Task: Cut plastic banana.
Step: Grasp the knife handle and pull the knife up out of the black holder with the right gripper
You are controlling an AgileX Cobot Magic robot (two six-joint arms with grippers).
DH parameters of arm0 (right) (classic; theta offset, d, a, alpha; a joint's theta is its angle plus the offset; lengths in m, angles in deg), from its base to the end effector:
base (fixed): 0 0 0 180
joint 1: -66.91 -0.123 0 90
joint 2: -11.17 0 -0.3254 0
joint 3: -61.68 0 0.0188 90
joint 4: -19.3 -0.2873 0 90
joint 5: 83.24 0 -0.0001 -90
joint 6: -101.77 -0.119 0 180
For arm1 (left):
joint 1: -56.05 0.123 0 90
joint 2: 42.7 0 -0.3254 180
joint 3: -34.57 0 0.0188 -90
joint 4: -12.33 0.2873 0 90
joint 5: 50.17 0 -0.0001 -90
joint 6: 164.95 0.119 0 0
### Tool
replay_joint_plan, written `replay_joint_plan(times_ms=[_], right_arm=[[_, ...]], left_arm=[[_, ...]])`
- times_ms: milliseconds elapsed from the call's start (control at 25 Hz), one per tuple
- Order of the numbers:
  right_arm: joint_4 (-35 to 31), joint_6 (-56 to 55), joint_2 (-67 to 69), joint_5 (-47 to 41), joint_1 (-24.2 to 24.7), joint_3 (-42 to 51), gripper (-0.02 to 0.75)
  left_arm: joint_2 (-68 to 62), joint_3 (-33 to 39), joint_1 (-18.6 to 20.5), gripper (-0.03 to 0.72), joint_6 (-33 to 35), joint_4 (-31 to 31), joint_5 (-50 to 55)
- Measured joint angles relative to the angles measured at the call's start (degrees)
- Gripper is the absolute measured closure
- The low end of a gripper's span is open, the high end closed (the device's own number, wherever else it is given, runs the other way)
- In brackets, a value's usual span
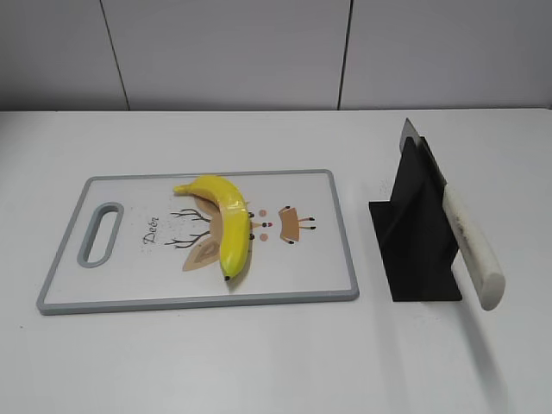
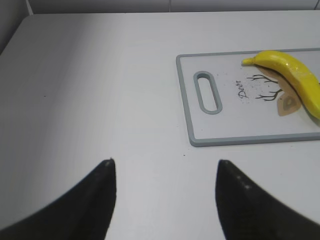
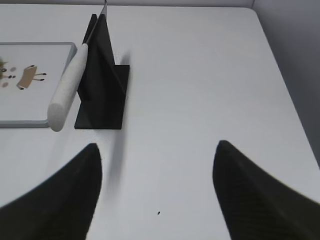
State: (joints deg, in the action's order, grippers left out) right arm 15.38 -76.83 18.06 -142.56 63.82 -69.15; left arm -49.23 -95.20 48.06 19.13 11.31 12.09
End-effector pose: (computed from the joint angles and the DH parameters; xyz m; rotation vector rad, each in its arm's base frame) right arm 0.0117 0.0076 0.2871 -0.0812 2.0117 0.1003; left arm 0.0103 -0.0033 0.2754 0.2195 2.0661 -0.0632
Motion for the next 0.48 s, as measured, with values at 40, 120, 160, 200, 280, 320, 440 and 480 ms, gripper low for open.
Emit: replay_joint_plan(times_ms=[40, 120, 160, 200, 280, 320, 440, 480], right_arm=[[-0.4, 0.0, 1.0, 0.0, 0.0, -0.2, 0.204], [-0.6, 0.0, 4.1, 0.0, 0.0, -1.1, 0.204], [-0.6, 0.0, 6.3, 0.0, 0.0, -1.8, 0.204], [-0.6, 0.0, 8.6, 0.0, 0.0, -2.7, 0.204], [-0.8, 0.0, 13.1, -0.2, 0.0, -4.5, 0.204], [-0.9, 0.0, 15.7, -0.6, 0.0, -5.7, 0.204], [-1.1, 0.0, 23.3, -2.3, 0.0, -9.1, 0.204], [-1.2, 0.0, 25.9, -3.5, 0.0, -10.3, 0.204]], left_arm=[[0.0, 0.0, 0.0, 0.101, 0.0, 0.0, 0.0], [0.0, 0.0, 0.0, 0.101, 0.0, 0.0, 0.0], [0.0, 0.0, 0.0, 0.101, 0.0, 0.0, 0.0], [0.0, 0.0, 0.0, 0.101, 0.0, 0.0, 0.0], [0.0, 0.0, 0.0, 0.101, 0.0, 0.0, 0.0], [0.0, 0.0, 0.0, 0.101, 0.0, 0.0, 0.0], [0.0, 0.0, 0.0, 0.101, 0.0, 0.0, 0.0], [0.0, 0.0, 0.0, 0.101, 0.0, 0.0, 0.0]])
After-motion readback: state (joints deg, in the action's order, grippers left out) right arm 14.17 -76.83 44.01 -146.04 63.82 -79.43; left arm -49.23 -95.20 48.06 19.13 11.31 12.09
